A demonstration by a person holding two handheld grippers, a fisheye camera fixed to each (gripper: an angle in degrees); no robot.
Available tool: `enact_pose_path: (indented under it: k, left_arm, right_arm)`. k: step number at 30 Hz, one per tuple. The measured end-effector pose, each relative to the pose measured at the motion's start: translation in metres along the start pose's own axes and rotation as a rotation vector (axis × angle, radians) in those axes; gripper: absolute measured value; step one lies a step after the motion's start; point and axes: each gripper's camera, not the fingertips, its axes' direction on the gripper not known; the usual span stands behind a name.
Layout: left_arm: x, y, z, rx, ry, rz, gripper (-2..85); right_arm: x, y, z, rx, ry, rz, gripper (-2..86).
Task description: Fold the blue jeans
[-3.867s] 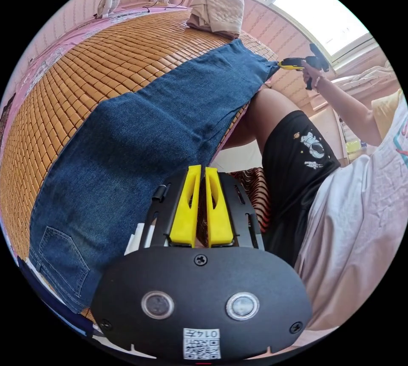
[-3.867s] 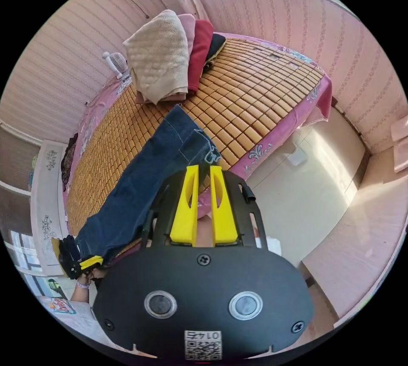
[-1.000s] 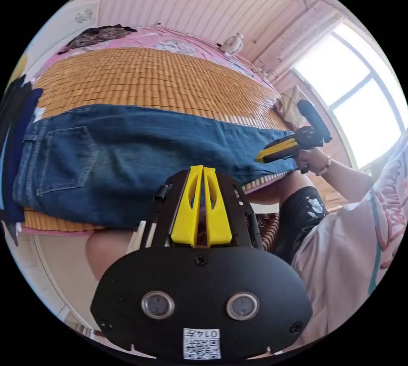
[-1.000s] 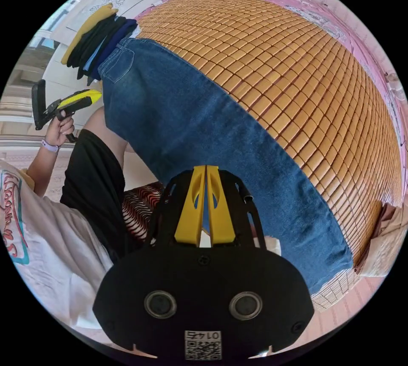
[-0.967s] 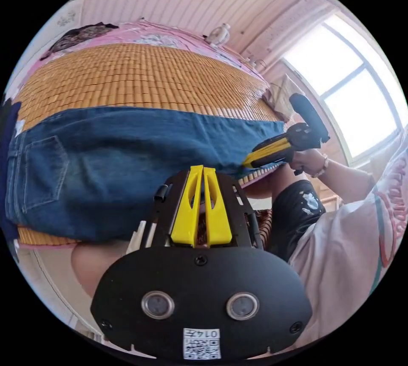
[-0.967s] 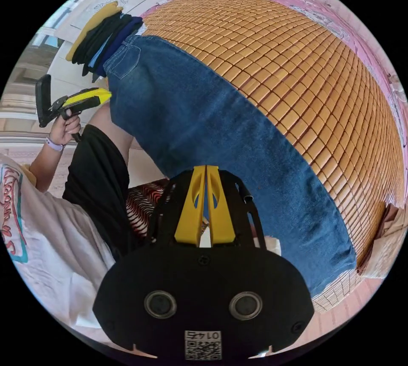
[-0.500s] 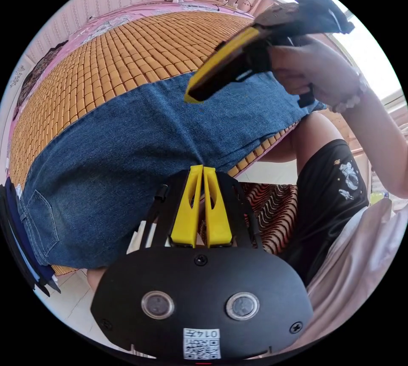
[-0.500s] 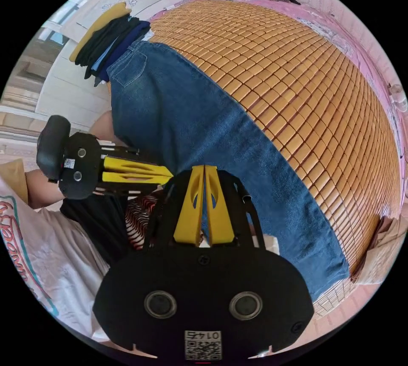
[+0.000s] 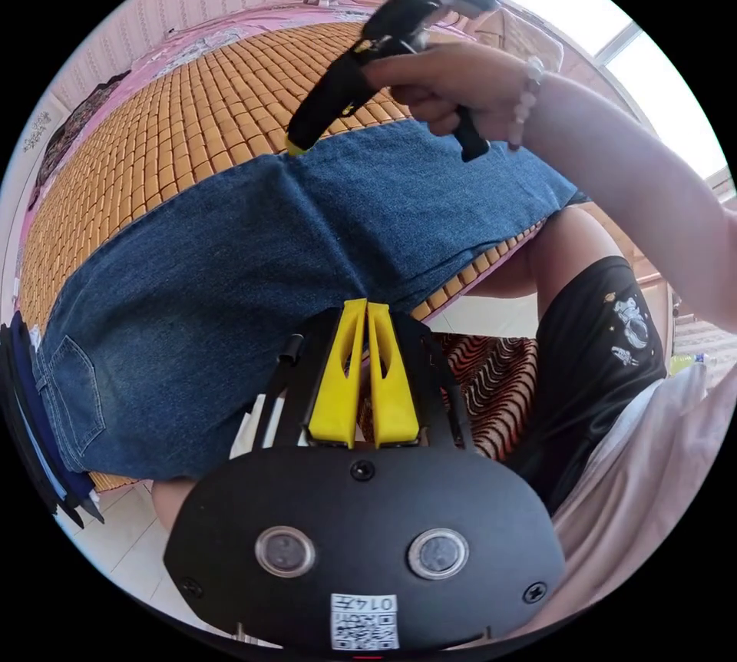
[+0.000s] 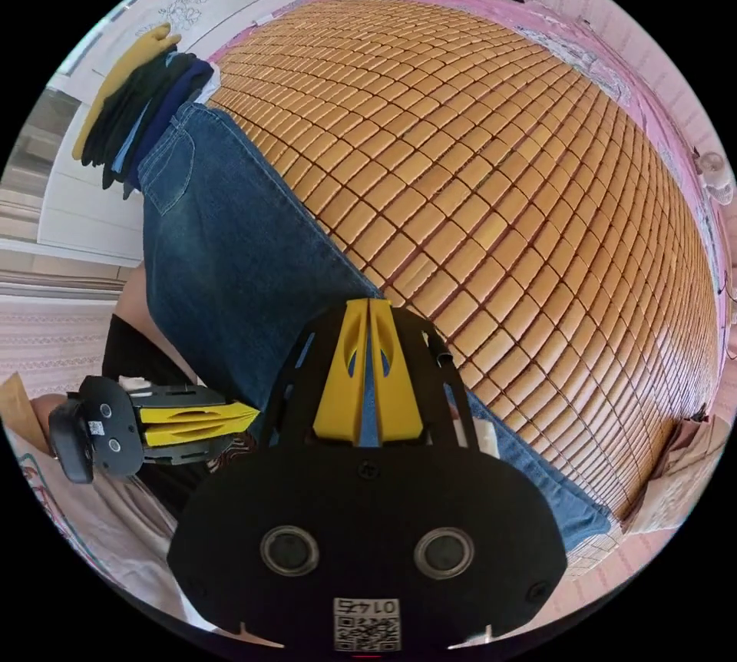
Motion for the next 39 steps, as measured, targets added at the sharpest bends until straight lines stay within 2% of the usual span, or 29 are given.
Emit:
enact_pose_path:
  k: [4, 6, 8, 11, 13, 15, 16, 18, 21, 23, 26, 30, 34, 39]
  left_arm:
    - [-0.019, 0.005, -0.015, 0.074, 0.019, -0.094, -1.0]
    - [-0.037, 0.009, -0.027, 0.112, 0.008, -0.178, -1.0]
    - [-0.053, 0.011, -0.035, 0.121, 0.002, -0.242, -1.0]
    - [-0.079, 0.014, -0.044, 0.124, -0.037, -0.356, -1.0]
    - [-0.093, 0.015, -0.048, 0.11, -0.04, -0.417, -1.0]
    - [-0.109, 0.016, -0.049, 0.096, -0.055, -0.487, -1.0]
    - [-0.113, 0.016, -0.049, 0.091, -0.057, -0.503, -1.0]
    - [-0.124, 0.013, -0.04, 0.049, -0.043, -0.542, -1.0]
    - [-0.13, 0.006, -0.031, 0.011, -0.032, -0.557, -1.0]
    - [-0.133, 0.002, -0.031, -0.005, -0.035, -0.549, -1.0]
    - [-0.135, -0.004, -0.032, -0.021, -0.054, -0.517, -1.0]
    - [-0.133, -0.017, -0.033, -0.05, -0.077, -0.445, -1.0]
    - [-0.118, -0.038, -0.032, -0.017, -0.003, -0.363, -1.0]
    - [-0.063, -0.089, 0.01, -0.078, 0.133, -0.091, -1.0]
  right_arm:
    - [0.058, 0.118, -0.057, 0.276, -0.068, 0.21, -0.5]
    - [0.093, 0.194, -0.081, 0.369, -0.059, 0.405, 0.2]
    - [0.138, 0.31, -0.106, 0.49, -0.081, 0.711, 5.5]
    - [0.162, 0.443, -0.119, 0.582, 0.016, 1.081, 13.8]
    - [0.162, 0.499, -0.117, 0.601, 0.101, 1.231, 16.9]
    - [0.166, 0.541, -0.102, 0.641, 0.035, 1.336, 19.0]
    - [0.173, 0.559, -0.088, 0.658, -0.075, 1.37, 19.9]
    - [0.182, 0.576, -0.066, 0.676, -0.207, 1.399, 20.2]
    - [0.193, 0.602, -0.037, 0.84, -0.41, 1.447, 17.5]
    - [0.197, 0.612, -0.024, 0.921, -0.56, 1.419, 10.2]
    - [0.189, 0.616, -0.039, 0.896, -0.469, 1.355, 5.0]
    - [0.181, 0.621, -0.063, 0.932, -0.441, 1.289, 3.4]
    - [0.176, 0.634, -0.113, 1.16, -0.402, 1.169, 2.7]
    - [0.162, 0.646, -0.211, 1.357, -0.215, 0.924, 2.6]
